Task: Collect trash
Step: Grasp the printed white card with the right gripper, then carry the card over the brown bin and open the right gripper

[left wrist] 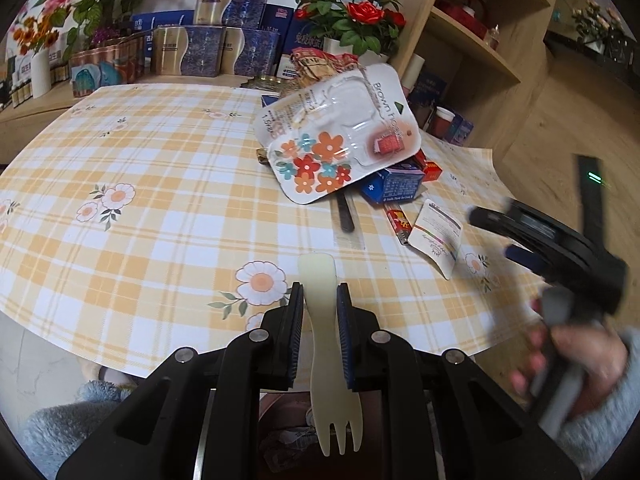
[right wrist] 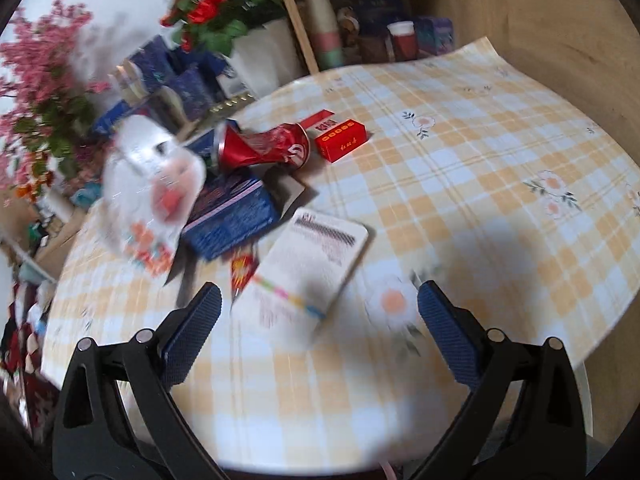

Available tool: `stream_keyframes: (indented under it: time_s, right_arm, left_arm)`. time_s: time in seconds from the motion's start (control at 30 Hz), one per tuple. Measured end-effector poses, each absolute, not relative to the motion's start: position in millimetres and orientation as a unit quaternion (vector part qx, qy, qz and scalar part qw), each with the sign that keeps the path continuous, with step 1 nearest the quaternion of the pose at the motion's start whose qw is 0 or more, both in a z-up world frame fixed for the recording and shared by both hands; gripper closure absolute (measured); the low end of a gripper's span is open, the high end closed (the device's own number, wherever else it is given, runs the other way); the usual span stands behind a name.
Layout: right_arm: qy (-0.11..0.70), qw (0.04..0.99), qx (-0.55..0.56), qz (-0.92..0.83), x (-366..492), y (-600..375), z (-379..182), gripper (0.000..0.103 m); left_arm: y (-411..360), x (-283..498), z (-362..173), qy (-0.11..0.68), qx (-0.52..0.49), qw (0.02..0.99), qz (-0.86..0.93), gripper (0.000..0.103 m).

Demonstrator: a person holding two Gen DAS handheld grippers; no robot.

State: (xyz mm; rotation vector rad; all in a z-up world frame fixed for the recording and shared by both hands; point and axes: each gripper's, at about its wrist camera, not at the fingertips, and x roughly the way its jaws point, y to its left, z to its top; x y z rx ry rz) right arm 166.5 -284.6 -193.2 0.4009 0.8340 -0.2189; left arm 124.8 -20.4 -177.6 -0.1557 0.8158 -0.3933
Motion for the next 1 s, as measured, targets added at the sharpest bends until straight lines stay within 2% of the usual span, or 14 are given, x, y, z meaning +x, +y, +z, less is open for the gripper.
stream_keyframes:
  time_s: [0.37,0.43,0.5,0.53,0.6,0.63,0.73,1.0]
  right_arm:
    - [0.456,0.851,0.145,-0.217,233,-270,-228,0.008]
    - [0.464,0.845,0.151,-0.221,237,-271,-233,0.015]
    - [0.470,0.844,0.130,-0.223,239,-265,-235,0.017]
    - [0.469,0.847,0.122,-0.220,239,-263,-234,0.023]
    - [0.475,0.841,0.122,-0.227,236,-260,-232,0.024]
    - [0.477,0.840,0.137,-0.220,233,-260,-232,0.028]
    - [0.463,0.848,0.155,-0.204,221,-260,-228,0.032]
    - [0.407,0.890,0.163,-0.125,167,-254,-195,0.034]
  left_arm:
    - [2,130,-179,0.388,-0.109,0.896,-0.186,0.086]
    - [3,130,-180,0.388,-0.111,0.896,-0.185,0.086]
    - [3,130,-180,0.387,-0.111,0.896,-0.186,0.086]
    - [3,129,-180,0.387,-0.112,0.896,-0.187,0.086]
    - [4,129,-180,0.387,-0.113,0.896,-0.188,0.086]
    - [4,129,-180,0.386,-0.114,0.896,-0.188,0.086]
    - [3,128,-180,0.387,-0.113,0.895,-0.190,0.086]
    - [5,118,-179,0.391,-0.116,0.893,-0.193,0.086]
